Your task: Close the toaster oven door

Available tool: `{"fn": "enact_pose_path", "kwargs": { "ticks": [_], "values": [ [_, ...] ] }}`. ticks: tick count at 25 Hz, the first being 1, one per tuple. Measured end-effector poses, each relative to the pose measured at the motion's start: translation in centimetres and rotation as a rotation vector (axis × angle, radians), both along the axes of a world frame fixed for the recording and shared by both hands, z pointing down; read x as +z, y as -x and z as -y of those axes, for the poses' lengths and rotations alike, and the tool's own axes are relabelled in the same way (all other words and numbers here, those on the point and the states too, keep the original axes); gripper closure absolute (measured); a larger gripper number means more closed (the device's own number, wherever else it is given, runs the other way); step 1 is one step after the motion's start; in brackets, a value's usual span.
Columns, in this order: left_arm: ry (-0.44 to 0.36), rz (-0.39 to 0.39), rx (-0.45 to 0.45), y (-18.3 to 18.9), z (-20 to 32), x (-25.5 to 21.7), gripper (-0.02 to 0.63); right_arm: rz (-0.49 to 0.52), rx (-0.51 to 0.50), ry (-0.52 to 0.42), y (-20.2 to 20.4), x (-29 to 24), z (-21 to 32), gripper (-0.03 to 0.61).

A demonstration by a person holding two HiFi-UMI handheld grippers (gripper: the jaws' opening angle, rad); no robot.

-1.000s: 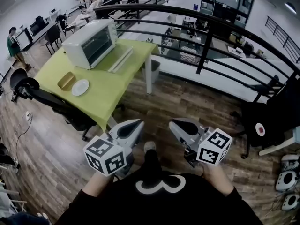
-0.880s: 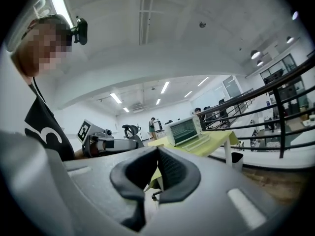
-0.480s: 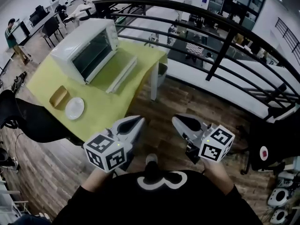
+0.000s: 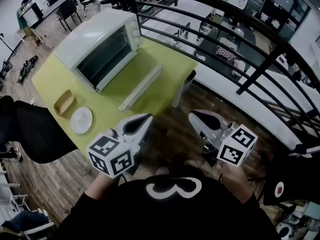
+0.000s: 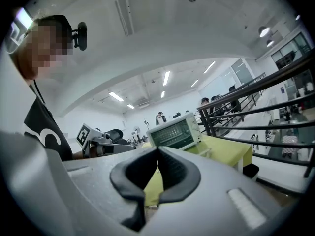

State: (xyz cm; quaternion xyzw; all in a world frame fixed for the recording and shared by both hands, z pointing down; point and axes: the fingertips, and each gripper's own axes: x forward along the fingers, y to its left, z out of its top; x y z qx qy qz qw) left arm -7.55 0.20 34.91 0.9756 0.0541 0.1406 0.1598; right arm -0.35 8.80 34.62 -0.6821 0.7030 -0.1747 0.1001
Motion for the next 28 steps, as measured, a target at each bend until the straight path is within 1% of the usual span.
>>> {"fn": "enact_pose_path", "kwargs": {
  "ticks": [5, 9, 12, 15, 19, 21, 24, 28],
  "values": [
    [-0.006, -0.021, -0.145, -4.0, 3.8, -0.7, 0.603, -0.003, -0.134, 0.004, -5.0, -0.2, 4.4, 0.576],
    [-0.005, -0.047, -0.267, -7.2, 5.1, -1.3, 0.603, -0.026, -0.267, 0.007, -8.8, -1.1, 7.3, 0.576],
    [-0.003, -0.049, -0.353, -10.0, 6.6, -1.8, 0.603, -0.040, -0.354, -0.001, -12.3, -2.5, 10.1, 0.575],
    [-0.009, -0.046, -0.459, -11.5, 7.9, -2.1, 0.603, -0.037, -0.450, -0.001, -14.7, -2.8, 12.5, 0.576],
    [-0.014, -0.040, -0.573, -11.6, 9.1, -1.6, 0.603, -0.034, -0.537, -0.002, -16.1, -2.4, 14.7, 0.576],
    [-0.026, -0.030, -0.650, -11.3, 10.2, -1.4, 0.603, -0.027, -0.580, -0.006, -16.7, -2.1, 16.1, 0.577],
    [-0.042, -0.025, -0.760, -10.1, 12.1, -1.2, 0.603, -0.022, -0.640, -0.008, -17.2, -1.6, 18.5, 0.576],
    [-0.042, -0.009, -0.879, -8.1, 13.2, 0.1, 0.601, -0.028, -0.716, 0.010, -17.1, -0.3, 20.5, 0.576]
  ]
}}
